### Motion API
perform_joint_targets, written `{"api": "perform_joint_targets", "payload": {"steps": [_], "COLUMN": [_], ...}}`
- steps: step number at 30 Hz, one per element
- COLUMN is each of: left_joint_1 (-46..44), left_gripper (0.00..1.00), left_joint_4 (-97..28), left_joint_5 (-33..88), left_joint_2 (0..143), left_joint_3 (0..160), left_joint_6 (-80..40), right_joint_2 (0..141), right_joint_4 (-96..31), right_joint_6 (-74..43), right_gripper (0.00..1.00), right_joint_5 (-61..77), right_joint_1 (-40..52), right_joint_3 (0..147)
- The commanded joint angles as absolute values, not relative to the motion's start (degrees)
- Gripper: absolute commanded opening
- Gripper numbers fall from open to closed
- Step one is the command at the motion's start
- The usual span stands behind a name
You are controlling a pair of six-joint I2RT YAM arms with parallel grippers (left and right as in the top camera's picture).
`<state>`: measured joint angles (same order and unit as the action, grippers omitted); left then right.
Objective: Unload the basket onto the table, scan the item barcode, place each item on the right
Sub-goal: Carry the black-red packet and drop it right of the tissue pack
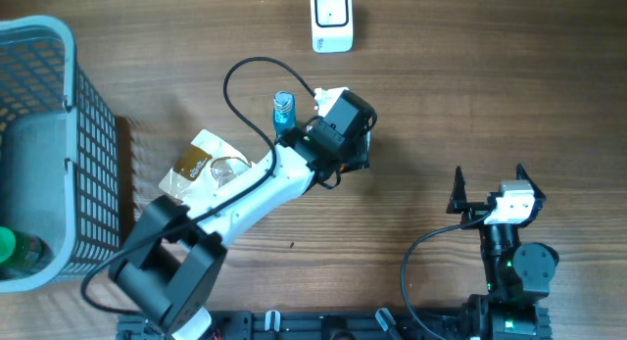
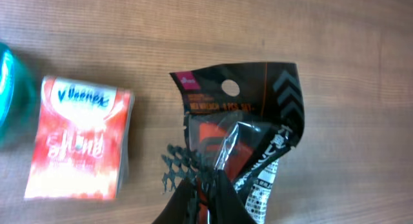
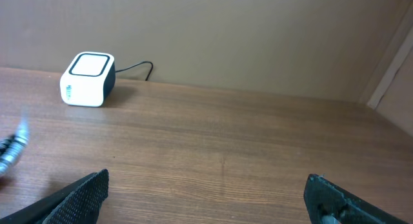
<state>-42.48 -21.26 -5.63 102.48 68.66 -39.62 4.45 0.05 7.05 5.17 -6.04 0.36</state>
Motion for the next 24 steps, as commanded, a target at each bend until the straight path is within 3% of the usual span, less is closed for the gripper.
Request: {"api": "perform_joint_targets", "payload": {"steps": [1, 3, 6, 11, 14, 17, 20, 22, 24], "left_joint_1": [-42.7, -42.7, -42.0, -38.1, -31.6, -15.6, 4.1, 15.4, 28.2], "left_gripper": [0.5, 0.59, 0.6, 0.59, 0.5, 0.52, 0.6, 0.61, 0.7], "left_joint_4": [-19.0, -18.1, -17.4, -17.8, -21.3, -35.3, -51.1, -54.4, -54.6], "left_joint_5": [-9.3, -9.3, -9.3, -6.9, -6.6, 0.6, 5.1, 4.4, 1.4], "left_joint_2": [104.3, 104.2, 99.6, 83.1, 71.9, 65.0, 66.8, 69.0, 71.5], "left_joint_3": [69.0, 69.0, 69.4, 71.8, 72.2, 79.7, 94.9, 101.0, 101.8], "left_joint_6": [-37.8, -37.8, -37.7, -33.8, -33.2, -28.6, -22.5, -21.2, -23.6], "right_joint_2": [4.4, 4.4, 4.4, 4.4, 4.4, 4.4, 4.4, 4.4, 4.4], "right_joint_4": [0.3, 0.3, 0.3, 0.3, 0.3, 0.3, 0.3, 0.3, 0.3], "right_joint_6": [6.0, 6.0, 6.0, 6.0, 6.0, 6.0, 6.0, 6.0, 6.0], "right_gripper": [1.0, 1.0, 1.0, 0.99, 1.0, 1.0, 1.0, 1.0, 0.99], "right_joint_5": [6.1, 6.1, 6.1, 6.1, 6.1, 6.1, 6.1, 6.1, 6.1], "right_joint_1": [-5.8, -5.8, -5.8, -5.8, -5.8, -5.8, -5.8, -5.8, -5.8], "right_joint_3": [0.3, 0.3, 0.3, 0.3, 0.3, 0.3, 0.3, 0.3, 0.3]}}
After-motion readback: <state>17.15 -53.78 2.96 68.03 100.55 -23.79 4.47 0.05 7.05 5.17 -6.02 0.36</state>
